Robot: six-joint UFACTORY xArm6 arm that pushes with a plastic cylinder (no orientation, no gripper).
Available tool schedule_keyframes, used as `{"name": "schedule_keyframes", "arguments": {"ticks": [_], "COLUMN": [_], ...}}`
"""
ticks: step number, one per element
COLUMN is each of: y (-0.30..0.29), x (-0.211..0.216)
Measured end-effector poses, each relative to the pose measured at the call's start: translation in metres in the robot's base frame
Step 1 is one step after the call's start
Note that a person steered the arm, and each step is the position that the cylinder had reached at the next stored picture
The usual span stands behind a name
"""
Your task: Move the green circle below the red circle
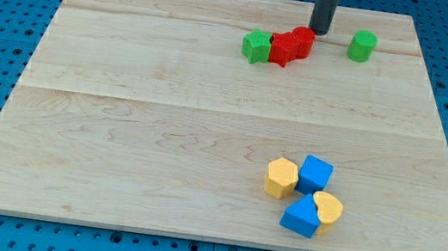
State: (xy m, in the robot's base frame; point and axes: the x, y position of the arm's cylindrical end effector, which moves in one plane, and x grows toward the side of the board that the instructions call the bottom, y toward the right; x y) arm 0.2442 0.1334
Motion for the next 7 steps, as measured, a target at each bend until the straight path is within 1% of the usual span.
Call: {"name": "schedule_keyframes", "arguments": {"ticks": [1, 2, 3, 4, 5, 6, 7], "y": [0.063, 0.093, 0.056, 0.038, 0.053, 0.05, 0.044], "x": [-0.022, -0.003, 0.039, 0.077, 0.079, 0.068, 0.082]}}
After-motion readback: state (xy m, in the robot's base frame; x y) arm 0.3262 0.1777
